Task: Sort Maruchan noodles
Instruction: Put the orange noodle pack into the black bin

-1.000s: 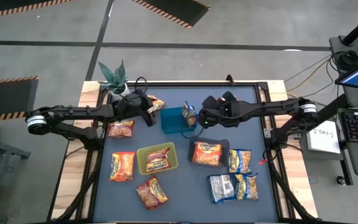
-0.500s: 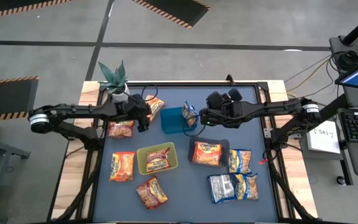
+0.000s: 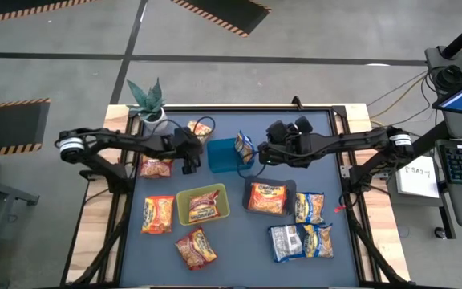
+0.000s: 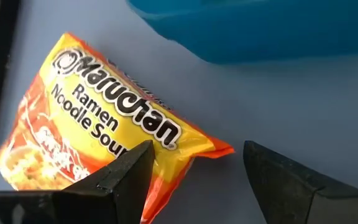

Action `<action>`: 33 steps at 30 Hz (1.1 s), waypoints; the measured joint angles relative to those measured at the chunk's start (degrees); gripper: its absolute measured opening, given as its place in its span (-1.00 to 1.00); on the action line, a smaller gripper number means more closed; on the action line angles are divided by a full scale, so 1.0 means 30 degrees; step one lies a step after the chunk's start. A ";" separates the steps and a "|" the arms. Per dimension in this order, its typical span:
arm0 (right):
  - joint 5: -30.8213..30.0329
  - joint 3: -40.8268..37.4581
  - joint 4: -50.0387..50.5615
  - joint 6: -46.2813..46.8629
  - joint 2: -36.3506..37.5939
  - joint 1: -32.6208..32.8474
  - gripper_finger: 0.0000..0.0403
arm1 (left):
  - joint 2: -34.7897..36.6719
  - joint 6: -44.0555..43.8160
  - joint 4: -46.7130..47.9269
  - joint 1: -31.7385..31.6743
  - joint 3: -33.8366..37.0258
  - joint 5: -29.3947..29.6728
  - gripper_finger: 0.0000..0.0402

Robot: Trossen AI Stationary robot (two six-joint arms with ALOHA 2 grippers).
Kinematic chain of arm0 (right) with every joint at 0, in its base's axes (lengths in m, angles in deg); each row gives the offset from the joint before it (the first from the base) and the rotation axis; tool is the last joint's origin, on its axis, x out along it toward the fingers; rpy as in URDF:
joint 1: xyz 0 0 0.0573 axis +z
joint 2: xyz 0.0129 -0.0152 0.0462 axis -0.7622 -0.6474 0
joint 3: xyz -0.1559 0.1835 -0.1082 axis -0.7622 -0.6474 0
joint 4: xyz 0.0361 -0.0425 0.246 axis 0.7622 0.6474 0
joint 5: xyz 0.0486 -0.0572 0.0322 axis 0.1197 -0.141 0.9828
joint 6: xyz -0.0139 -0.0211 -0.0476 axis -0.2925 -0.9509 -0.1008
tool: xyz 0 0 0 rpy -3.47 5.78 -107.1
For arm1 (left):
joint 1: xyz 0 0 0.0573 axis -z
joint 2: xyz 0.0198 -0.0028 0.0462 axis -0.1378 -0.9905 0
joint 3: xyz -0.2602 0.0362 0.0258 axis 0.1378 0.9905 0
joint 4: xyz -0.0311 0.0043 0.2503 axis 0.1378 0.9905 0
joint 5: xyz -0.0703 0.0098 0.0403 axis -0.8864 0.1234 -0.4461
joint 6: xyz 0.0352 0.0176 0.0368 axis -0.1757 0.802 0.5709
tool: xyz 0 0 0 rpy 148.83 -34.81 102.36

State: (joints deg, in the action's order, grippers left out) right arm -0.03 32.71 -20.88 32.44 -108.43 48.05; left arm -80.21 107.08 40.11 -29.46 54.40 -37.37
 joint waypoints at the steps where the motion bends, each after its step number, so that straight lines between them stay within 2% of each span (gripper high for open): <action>1: 0.0000 -0.0111 0.0005 0.0037 0.0000 0.0000 -0.38 | -0.0225 -0.0050 -0.0256 0.0000 -0.0015 0.0385 0.15; 7: -0.0003 -0.0641 -0.0006 0.0682 0.0000 0.0000 -0.38 | -0.0482 -0.0375 -0.0411 0.0000 0.0022 0.1403 0.14; 10: -0.0007 -0.0659 -0.0079 0.0699 0.0000 0.0000 -0.38 | -0.0461 -0.0431 -0.0213 -0.0007 0.0050 0.2171 0.05; 14: -0.0007 -0.0659 -0.0387 0.0511 0.0005 0.0000 -0.38 | -0.0459 -0.0442 -0.0186 -0.0036 0.0050 0.2595 -0.26; 20: 0.0123 -0.0666 -0.1706 -0.0716 0.0219 0.0000 -0.38 | -0.0078 -0.0470 0.0015 -0.0051 0.0060 0.2796 -0.89; 23: 0.0387 -0.0666 -0.2934 -0.1660 0.0431 0.0000 -0.38 | 0.0484 -0.0467 0.0345 -0.0044 0.0117 0.2464 -0.95; 27: 0.1968 -0.0673 -0.6092 -0.4522 0.0532 -0.0007 -0.38 | 0.1963 -0.0364 0.0869 0.0000 0.0174 0.1832 -0.99; 33: 0.7075 -0.0683 -1.2444 -1.0057 0.0163 -0.0051 -0.38 | 0.4909 -0.0656 0.0858 -0.0007 0.0165 0.0600 -1.00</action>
State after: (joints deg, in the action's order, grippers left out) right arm 21.20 30.66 -58.22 2.27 -107.94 47.90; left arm -65.48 105.11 42.69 -29.48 54.89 -35.57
